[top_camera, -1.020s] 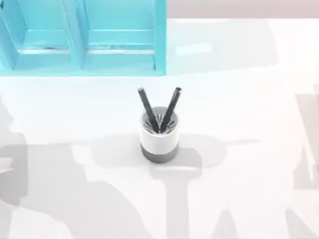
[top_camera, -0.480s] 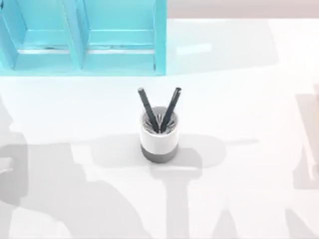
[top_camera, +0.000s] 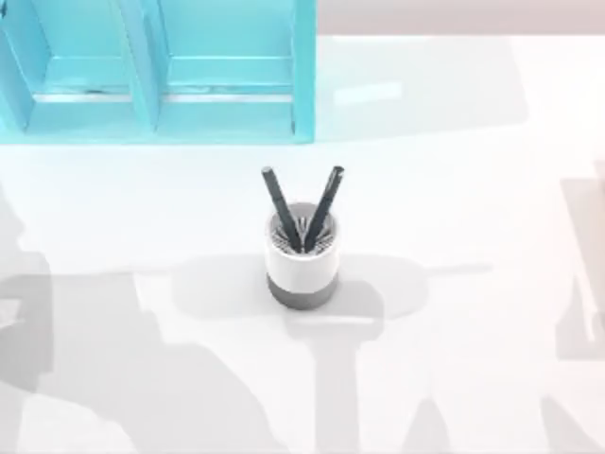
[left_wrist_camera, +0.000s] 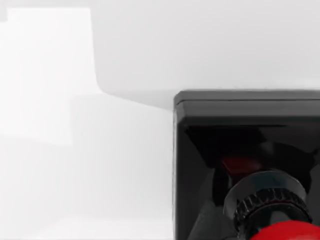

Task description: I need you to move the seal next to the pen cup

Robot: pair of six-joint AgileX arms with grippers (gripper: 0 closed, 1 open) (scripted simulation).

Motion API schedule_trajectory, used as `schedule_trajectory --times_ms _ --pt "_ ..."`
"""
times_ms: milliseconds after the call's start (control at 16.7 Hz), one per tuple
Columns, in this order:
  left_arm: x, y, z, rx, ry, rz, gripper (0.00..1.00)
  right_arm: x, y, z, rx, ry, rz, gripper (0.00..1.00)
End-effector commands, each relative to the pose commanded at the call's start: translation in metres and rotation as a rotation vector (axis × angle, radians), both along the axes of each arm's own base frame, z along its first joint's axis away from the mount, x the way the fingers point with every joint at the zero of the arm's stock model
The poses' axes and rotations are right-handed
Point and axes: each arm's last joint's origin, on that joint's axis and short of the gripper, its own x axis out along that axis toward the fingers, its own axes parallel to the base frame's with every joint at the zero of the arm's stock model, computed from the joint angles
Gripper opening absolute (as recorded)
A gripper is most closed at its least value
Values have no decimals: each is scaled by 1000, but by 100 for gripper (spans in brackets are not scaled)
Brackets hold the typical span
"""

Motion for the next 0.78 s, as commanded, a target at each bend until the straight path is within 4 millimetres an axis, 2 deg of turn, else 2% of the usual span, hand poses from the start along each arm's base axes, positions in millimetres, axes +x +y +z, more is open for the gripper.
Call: schedule_trajectory --times_ms 480,600,780 --pt "1 -1 1 0 -2 -2 0 0 0 0 0 0 0 100" --pt "6 -10 10 1 -3 -3 0 0 0 0 0 0 0 100" --pt "17 -42 40 -1 6 -6 0 0 0 0 0 0 0 100"
